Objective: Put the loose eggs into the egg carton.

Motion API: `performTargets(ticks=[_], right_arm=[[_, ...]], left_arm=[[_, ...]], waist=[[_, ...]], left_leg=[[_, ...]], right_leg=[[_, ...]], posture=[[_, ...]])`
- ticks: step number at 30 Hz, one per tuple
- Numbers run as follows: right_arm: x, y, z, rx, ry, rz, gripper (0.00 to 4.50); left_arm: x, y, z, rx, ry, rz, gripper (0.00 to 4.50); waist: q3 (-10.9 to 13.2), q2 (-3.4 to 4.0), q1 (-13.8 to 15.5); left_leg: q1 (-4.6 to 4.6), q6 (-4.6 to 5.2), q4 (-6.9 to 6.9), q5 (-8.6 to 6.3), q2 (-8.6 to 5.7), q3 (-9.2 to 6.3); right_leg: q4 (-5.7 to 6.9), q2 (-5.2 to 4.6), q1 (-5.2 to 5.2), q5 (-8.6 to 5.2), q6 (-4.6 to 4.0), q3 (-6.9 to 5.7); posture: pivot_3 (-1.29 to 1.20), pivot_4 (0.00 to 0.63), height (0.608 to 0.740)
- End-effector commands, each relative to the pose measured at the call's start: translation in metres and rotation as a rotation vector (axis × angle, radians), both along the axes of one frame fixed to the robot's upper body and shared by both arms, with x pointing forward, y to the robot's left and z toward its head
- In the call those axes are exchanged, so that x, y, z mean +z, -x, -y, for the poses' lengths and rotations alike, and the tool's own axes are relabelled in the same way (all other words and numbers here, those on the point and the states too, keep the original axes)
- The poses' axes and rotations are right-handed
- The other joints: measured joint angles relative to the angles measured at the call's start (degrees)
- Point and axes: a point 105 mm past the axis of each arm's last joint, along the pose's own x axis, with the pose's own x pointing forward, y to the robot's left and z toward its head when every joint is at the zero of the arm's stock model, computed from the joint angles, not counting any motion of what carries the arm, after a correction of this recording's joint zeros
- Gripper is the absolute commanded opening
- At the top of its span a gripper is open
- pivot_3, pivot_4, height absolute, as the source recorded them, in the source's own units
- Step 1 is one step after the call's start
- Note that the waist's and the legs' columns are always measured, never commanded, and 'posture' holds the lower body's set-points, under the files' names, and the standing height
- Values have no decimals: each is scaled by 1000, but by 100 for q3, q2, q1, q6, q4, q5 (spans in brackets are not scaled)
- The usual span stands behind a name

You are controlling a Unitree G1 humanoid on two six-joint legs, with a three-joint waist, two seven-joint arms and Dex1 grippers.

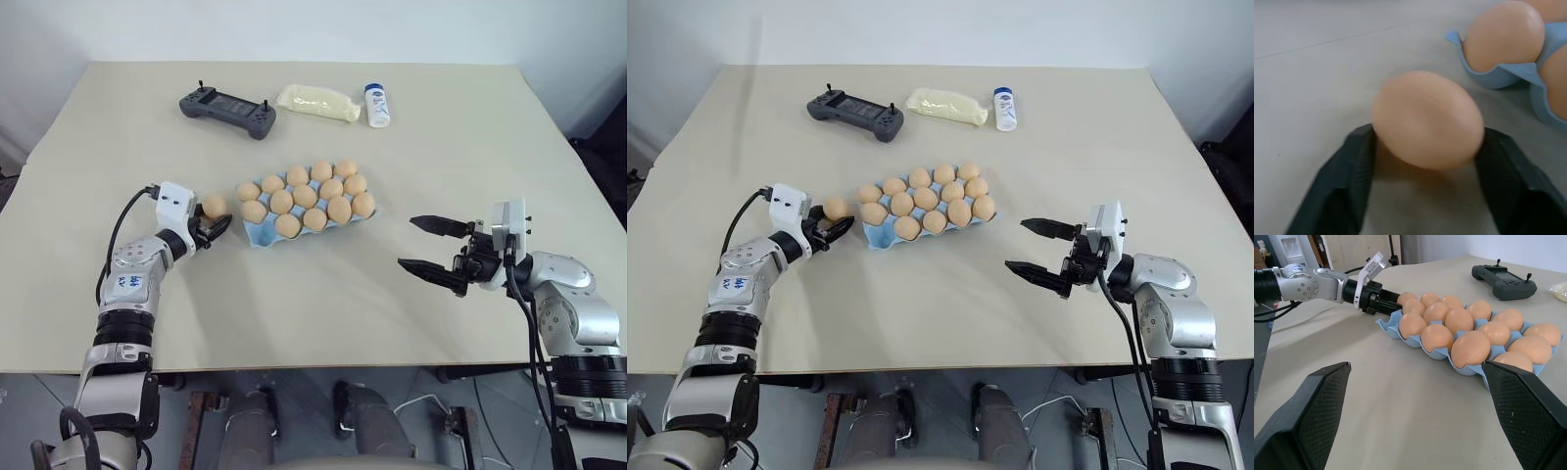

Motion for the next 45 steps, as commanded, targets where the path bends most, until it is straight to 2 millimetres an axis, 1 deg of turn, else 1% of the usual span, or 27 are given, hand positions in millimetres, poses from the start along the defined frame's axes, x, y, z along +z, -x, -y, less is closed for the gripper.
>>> performTargets(ticks=[1,4,6,10,12,14,16,20,22,23,25,28,29,33,38,42,45], right_arm=[[8,1,-1,4,12,37,4500],[8,1,0,1,13,37,4500],[8,1,0,0,14,36,4500],[8,1,0,-3,13,37,4500],[7,1,0,-3,13,36,4500],[7,1,-1,-2,13,34,4500],[6,1,-1,0,14,32,4500],[6,0,-2,4,15,30,4500],[6,0,-3,5,15,29,4500],[6,-1,-3,7,16,29,4500],[6,0,-3,9,17,28,4500],[5,0,-3,11,19,25,4500],[5,1,-3,11,21,23,4500],[4,1,-4,13,24,17,4500],[3,0,-6,19,26,14,4500],[3,0,-7,23,27,13,4500],[2,0,-7,21,30,12,4500]], left_arm=[[23,0,-7,0,-20,88,1687],[44,4,-5,-36,-32,164,686],[54,7,-4,-54,-34,180,30],[60,13,-8,-51,-39,191,8],[58,16,-9,-48,-38,179,8],[59,20,-6,-59,-32,174,8],[63,24,-2,-73,-27,192,8],[75,24,2,-50,-12,251,8],[73,21,2,-42,-20,216,8],[73,20,0,-20,-27,202,184],[77,19,2,-6,-23,221,559],[84,22,11,-14,-9,255,1396],[88,23,14,-20,-6,268,1776],[97,23,18,-9,-4,306,3003],[106,14,16,53,2,344,4492],[99,4,16,92,2,304,4492],[92,-4,10,145,3,267,4492]], waist=[[0,0,1],[0,0,0],[0,0,1],[0,0,2],[0,0,-8],[0,0,-4],[0,0,1],[0,0,8],[0,0,7],[0,0,6],[0,0,5],[0,0,3],[0,0,3],[0,0,3],[0,0,7],[0,0,9],[0,0,3]], left_leg=[[-1,0,3,0,1,0],[-1,0,7,0,2,0],[-2,0,6,0,3,0],[0,0,5,0,2,1],[1,0,6,0,2,2],[3,0,7,0,2,2],[1,0,12,0,5,1],[-1,0,19,0,5,1],[0,1,22,-1,3,0],[-1,1,24,-1,3,0],[-1,2,26,-1,3,0],[-2,4,25,-2,4,0],[-2,4,25,-2,5,0],[-1,3,24,-2,6,0],[-3,4,31,-1,4,0],[-3,5,31,-2,2,0],[-2,5,31,-1,3,0]], right_leg=[[1,0,0,1,-1,0],[3,0,0,1,-2,0],[4,0,0,1,-2,0],[5,0,0,1,-3,0],[6,0,0,1,-3,2],[10,1,0,1,-3,3],[11,2,0,1,-3,1],[12,0,1,2,-5,1],[12,-3,3,2,-4,3],[12,-3,4,3,-4,3],[12,-2,3,4,-3,4],[12,-2,3,4,-2,4],[12,-1,3,4,-3,4],[13,1,3,3,-4,4],[14,2,3,5,-1,4],[14,1,4,6,0,5],[14,3,4,6,0,5]], posture=[[0,150,740],[0,150,740],[0,150,740],[0,150,740],[0,150,740],[0,150,740],[0,150,740],[0,150,740],[0,150,740],[0,150,740],[0,150,740],[0,150,740],[0,150,740],[0,150,740],[0,150,740],[0,150,740],[0,150,740]])
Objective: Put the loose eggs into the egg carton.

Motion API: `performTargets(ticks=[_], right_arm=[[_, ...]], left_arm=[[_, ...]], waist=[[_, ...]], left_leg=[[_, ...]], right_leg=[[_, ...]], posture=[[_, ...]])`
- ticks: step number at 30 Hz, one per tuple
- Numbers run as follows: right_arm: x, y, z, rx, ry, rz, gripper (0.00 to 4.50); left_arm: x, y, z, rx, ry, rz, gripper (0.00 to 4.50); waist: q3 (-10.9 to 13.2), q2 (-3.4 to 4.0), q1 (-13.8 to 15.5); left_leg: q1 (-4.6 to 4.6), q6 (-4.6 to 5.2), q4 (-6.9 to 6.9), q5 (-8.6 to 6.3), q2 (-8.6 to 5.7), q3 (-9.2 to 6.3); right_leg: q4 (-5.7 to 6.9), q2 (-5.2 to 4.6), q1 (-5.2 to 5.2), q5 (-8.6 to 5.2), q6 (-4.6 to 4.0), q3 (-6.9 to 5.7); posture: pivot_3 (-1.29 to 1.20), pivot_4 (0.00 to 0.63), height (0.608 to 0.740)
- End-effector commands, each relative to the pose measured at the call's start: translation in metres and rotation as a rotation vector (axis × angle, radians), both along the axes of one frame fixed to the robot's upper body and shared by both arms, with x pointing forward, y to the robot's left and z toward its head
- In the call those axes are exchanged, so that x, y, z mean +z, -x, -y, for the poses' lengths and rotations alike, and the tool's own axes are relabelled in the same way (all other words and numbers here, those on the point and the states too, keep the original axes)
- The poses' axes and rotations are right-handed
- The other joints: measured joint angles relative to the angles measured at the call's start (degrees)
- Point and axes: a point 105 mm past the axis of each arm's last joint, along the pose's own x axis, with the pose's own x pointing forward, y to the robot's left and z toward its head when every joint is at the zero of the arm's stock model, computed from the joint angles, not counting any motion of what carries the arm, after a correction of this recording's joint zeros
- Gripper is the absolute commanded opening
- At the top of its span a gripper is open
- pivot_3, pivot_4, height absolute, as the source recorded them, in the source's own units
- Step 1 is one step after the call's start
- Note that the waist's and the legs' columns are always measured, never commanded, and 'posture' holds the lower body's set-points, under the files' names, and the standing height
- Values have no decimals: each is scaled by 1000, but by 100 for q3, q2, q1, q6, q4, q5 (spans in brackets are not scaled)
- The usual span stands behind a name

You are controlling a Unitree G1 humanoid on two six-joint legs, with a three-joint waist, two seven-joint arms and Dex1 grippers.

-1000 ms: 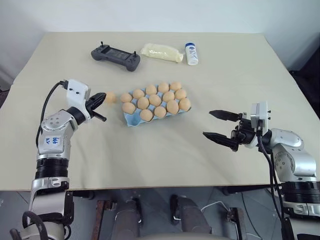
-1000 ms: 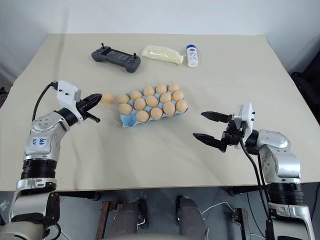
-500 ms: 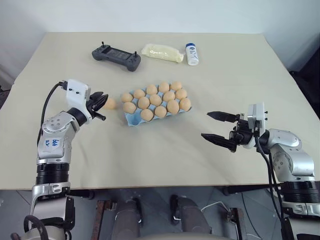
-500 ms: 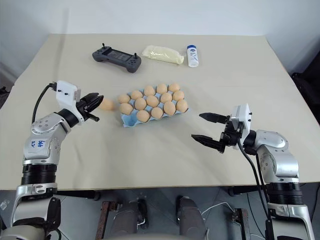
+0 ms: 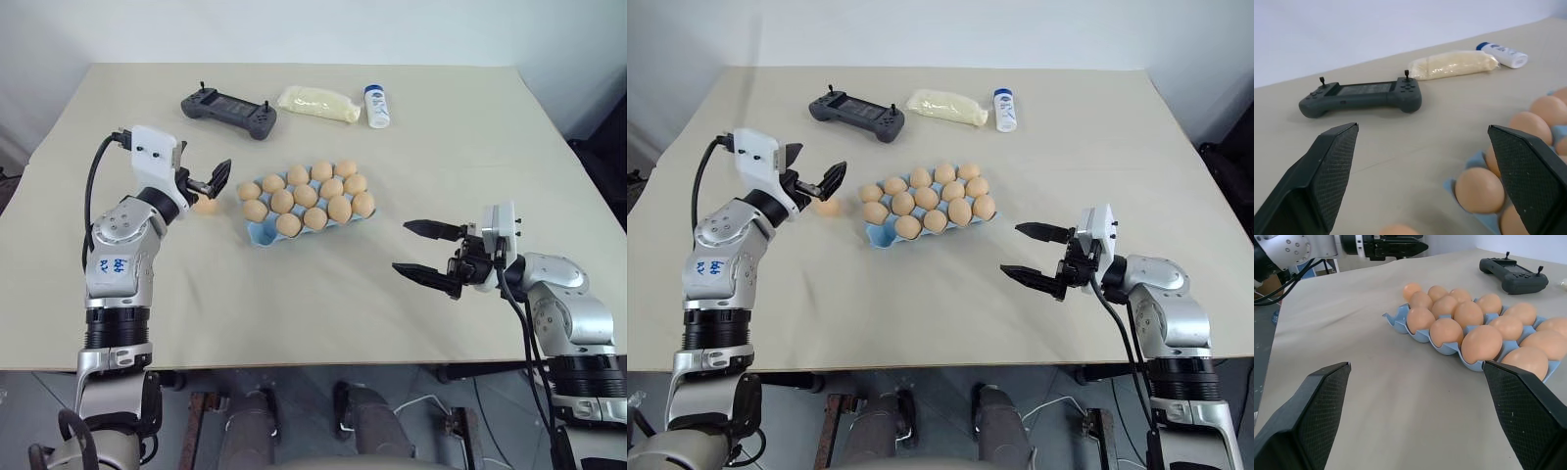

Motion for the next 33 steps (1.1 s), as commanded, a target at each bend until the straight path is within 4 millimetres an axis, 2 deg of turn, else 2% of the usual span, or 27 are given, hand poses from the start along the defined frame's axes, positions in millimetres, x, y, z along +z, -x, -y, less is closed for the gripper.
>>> performTargets(ticks=[1,6,13,22,28,33], right_arm=[[8,1,0,4,8,31,4500],[7,1,1,-3,16,28,4500],[6,1,2,-12,22,24,4500],[3,1,2,-9,29,16,4500],[2,0,2,-14,34,16,4500],[2,0,4,-21,35,16,4500]], left_arm=[[-2,-9,-7,68,3,-24,4492],[-22,-21,-5,72,14,-113,4492],[-47,-27,1,52,16,-167,4492],[-60,-38,6,44,21,-175,4492],[-79,-43,10,25,-5,-264,4492],[-80,-43,11,18,-22,-258,3310]], waist=[[0,0,-2],[0,0,5],[0,0,2],[0,0,6],[0,0,5],[0,0,4]], left_leg=[[1,0,0,0,0,0],[-1,0,2,0,0,0],[-1,1,0,0,0,0],[-3,1,6,-1,-2,0],[-6,2,3,-1,-1,1],[-4,2,5,-2,-1,3]], right_leg=[[0,0,0,0,0,0],[1,2,-1,0,0,-4],[0,1,-1,0,0,-4],[1,-2,0,1,1,-5],[-2,-1,-1,0,0,-11],[-1,-1,1,0,1,-14]], posture=[[0,150,740],[0,150,740],[0,150,740],[0,150,740],[0,150,740],[0,150,740]])
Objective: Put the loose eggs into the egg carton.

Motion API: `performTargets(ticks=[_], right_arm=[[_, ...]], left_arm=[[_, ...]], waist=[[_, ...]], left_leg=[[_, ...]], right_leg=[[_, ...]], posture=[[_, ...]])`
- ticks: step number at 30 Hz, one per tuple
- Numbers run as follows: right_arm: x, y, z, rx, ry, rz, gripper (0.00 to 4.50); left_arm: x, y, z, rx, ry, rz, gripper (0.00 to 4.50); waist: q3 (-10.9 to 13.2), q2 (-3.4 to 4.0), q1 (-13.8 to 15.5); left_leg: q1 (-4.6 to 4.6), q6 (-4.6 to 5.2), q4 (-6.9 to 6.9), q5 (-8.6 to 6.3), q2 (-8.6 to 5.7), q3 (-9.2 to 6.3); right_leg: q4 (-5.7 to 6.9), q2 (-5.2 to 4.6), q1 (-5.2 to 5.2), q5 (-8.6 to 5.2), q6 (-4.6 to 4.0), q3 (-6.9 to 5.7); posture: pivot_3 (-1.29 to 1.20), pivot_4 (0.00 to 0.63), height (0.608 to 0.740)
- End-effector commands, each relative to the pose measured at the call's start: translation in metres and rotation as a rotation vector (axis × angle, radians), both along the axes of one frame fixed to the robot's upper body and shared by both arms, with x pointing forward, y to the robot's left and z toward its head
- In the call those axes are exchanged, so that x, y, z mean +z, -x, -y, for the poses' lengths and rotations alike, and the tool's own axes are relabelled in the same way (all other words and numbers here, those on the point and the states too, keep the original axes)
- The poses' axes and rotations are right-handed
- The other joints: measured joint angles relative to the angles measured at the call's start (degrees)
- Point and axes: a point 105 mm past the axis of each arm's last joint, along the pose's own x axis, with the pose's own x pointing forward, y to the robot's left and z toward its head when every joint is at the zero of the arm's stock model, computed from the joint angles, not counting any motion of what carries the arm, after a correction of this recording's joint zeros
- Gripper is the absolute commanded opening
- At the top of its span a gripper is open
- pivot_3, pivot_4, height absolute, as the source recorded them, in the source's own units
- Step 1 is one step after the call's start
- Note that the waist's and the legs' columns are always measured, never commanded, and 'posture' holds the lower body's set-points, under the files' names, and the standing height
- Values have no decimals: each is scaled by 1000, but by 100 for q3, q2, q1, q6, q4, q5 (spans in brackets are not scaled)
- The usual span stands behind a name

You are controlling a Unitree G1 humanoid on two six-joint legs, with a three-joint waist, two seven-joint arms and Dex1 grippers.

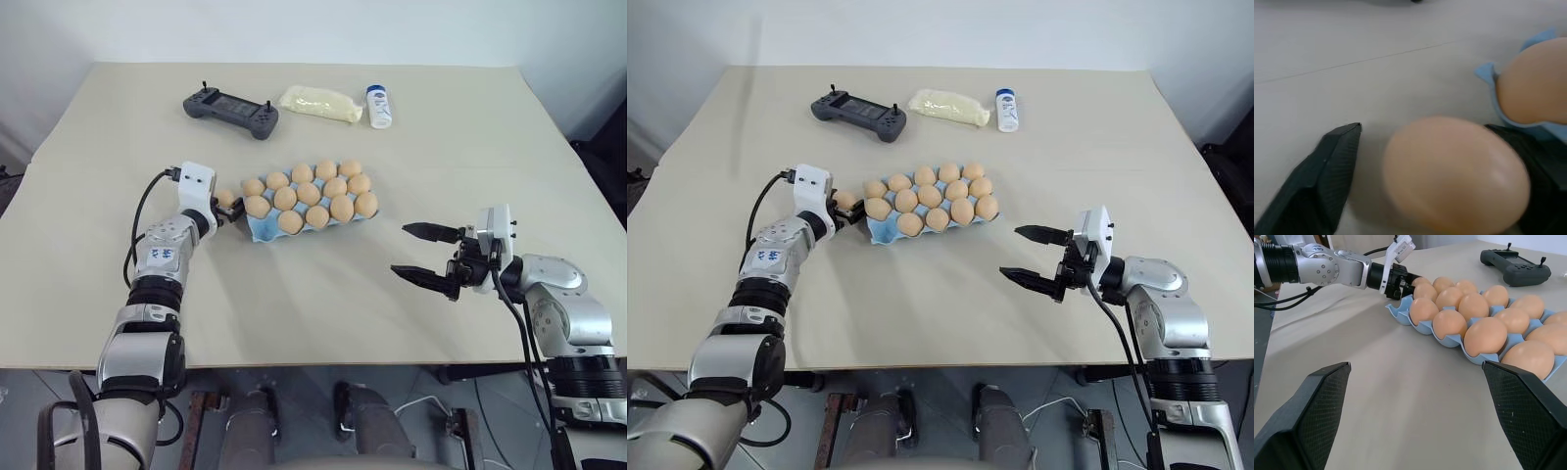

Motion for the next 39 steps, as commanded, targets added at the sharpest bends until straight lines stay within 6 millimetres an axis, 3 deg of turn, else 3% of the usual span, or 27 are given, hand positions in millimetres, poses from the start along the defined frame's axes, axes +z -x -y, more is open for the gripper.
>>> performTargets(ticks=[1,4,9,12,16,21,26,36,39], right_arm=[[6,1,3,-7,13,27,4500],[5,1,4,-9,14,24,4500],[5,0,4,-9,16,25,4500],[5,0,5,-13,17,27,4500],[5,1,7,-19,17,29,4500],[4,1,6,-21,12,31,4500],[4,1,5,-18,10,33,4500],[4,2,6,-24,12,38,4500],[3,3,7,-31,13,38,4500]], left_arm=[[4,-2,2,-7,-11,26,2969],[7,-2,0,1,-7,38,2368],[12,-1,-4,3,-18,53,2339],[28,2,-5,-18,-13,117,2338],[57,19,2,-118,5,229,2291],[72,50,20,-289,18,241,2291],[66,72,44,-440,15,187,2291],[51,68,63,-488,13,130,2291],[48,69,65,-514,37,98,3224]], waist=[[0,0,-8],[0,0,-9],[0,0,-6],[0,0,-11],[0,0,-7],[0,0,-6],[0,0,-5],[0,0,-9],[0,0,-8]], left_leg=[[0,0,1,0,0,0],[1,0,0,0,1,-1],[-1,0,-1,0,1,0],[0,0,-1,0,1,1],[-1,0,-5,0,3,4],[1,-1,-6,0,3,12],[3,-1,2,0,2,14],[3,1,2,1,2,-1],[4,0,0,1,5,-2]], right_leg=[[0,0,0,0,0,0],[0,1,0,0,0,1],[1,1,-1,0,0,0],[1,2,-1,0,0,0],[1,2,-2,0,-1,-1],[4,1,-3,-1,-2,-1],[8,0,0,0,-2,0],[3,-1,0,3,-5,6],[4,2,-1,3,-6,5]], posture=[[0,150,740],[0,150,740],[0,150,740],[0,150,740],[0,150,740],[0,150,740],[0,150,740],[0,150,740],[0,150,740]])
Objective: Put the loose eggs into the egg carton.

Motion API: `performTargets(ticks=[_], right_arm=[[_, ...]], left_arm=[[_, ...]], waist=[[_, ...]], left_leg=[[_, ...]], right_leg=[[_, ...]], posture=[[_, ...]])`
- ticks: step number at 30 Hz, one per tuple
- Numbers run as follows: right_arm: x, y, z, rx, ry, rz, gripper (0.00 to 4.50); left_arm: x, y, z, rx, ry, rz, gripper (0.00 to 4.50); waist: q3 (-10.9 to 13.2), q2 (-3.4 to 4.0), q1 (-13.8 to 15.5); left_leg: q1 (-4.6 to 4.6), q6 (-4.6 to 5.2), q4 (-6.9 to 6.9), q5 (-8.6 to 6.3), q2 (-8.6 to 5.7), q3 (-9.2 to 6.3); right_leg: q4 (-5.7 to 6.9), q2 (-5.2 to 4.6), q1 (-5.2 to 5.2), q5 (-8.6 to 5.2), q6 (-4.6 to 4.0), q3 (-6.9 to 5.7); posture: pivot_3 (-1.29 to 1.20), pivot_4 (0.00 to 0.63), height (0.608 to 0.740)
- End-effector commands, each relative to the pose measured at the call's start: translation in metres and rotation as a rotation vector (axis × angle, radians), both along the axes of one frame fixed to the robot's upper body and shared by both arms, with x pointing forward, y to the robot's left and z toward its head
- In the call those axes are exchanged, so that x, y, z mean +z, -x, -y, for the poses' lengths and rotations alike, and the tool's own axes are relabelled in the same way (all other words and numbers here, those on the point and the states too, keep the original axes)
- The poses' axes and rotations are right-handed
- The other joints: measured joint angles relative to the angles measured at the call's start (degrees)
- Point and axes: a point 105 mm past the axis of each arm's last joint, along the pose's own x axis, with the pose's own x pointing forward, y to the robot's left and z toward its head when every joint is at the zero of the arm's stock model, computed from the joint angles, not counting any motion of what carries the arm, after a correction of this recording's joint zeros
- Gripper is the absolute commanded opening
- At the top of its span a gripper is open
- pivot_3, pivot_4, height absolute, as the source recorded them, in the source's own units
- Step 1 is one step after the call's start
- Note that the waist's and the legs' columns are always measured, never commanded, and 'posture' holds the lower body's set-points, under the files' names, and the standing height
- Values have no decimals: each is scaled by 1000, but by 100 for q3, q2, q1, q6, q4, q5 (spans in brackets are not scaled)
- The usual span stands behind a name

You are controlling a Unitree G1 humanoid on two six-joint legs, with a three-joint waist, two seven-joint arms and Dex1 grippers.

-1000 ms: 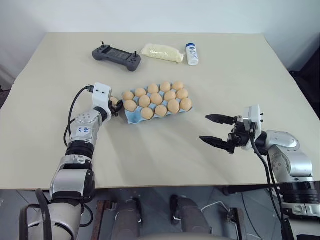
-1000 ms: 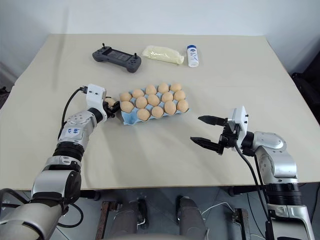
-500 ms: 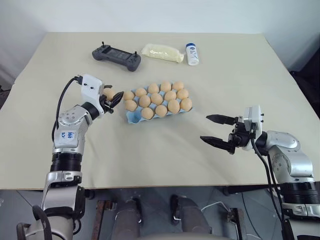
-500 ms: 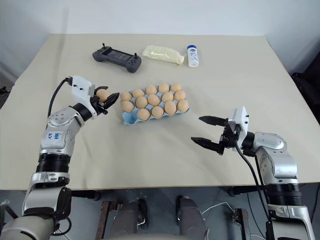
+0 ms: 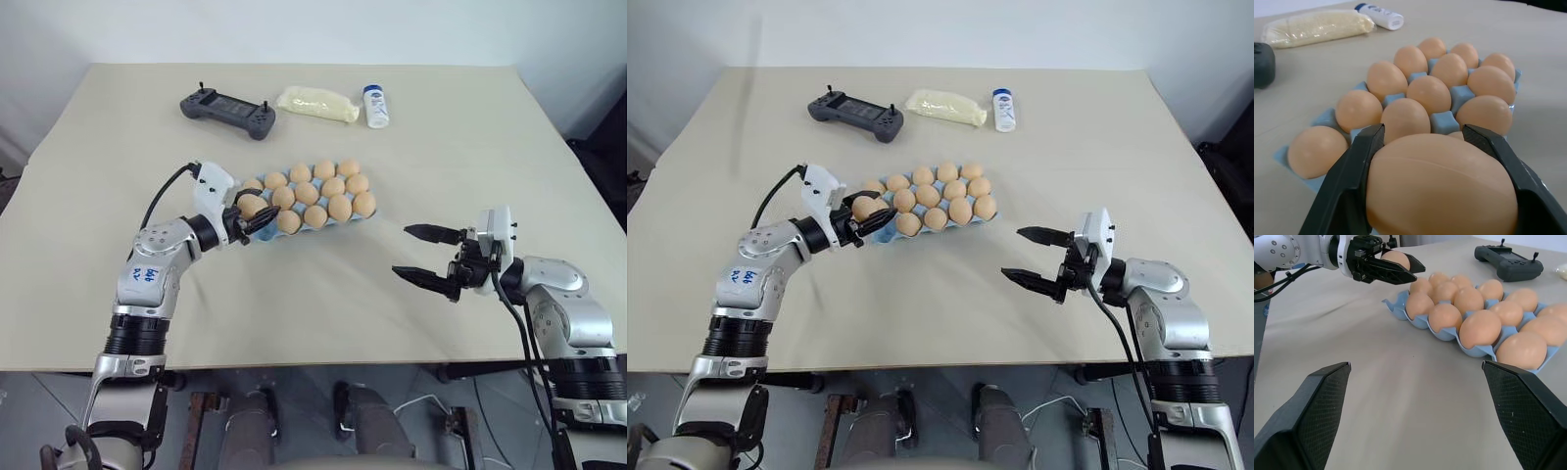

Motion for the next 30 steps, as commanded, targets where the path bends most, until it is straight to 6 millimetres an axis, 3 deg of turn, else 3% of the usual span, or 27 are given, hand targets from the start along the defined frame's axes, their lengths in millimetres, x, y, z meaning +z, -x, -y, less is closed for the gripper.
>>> performTargets(ticks=[1,4,10,15,17,25,30], right_arm=[[9,3,3,-12,8,48,4500],[9,3,4,-15,9,47,4500],[10,2,3,-18,5,53,4500],[11,1,3,-22,8,54,4500],[11,0,3,-23,9,55,4500],[13,-2,3,-13,19,60,4500],[14,-5,2,-4,27,60,4500]], left_arm=[[8,0,2,-27,15,-11,3580],[11,1,4,-37,10,-8,4473],[31,4,-4,-8,42,50,4473],[58,9,-33,76,161,139,4473],[60,13,-46,112,184,145,4473],[23,47,-70,16,91,39,4473],[10,60,-84,-7,53,-13,4473]], waist=[[0,0,2],[0,0,0],[0,0,0],[0,0,-3],[0,0,-3],[0,0,-12],[0,1,0]], left_leg=[[0,0,0,0,0,-1],[-1,0,3,0,-1,-1],[-1,0,2,0,-2,-1],[0,0,-1,0,2,-1],[0,0,0,0,2,-1],[1,-1,-1,-1,2,3],[0,-4,-6,-2,10,3]], right_leg=[[0,0,0,0,0,-1],[0,-1,0,1,1,-1],[0,-3,0,0,0,1],[0,-1,0,0,0,1],[1,0,0,0,0,0],[-2,-3,-2,-6,-11,2],[-13,-15,-4,-16,-43,4]], posture=[[0,150,740],[0,150,740],[0,150,740],[0,150,740],[0,150,740],[0,150,740],[0,150,740]])
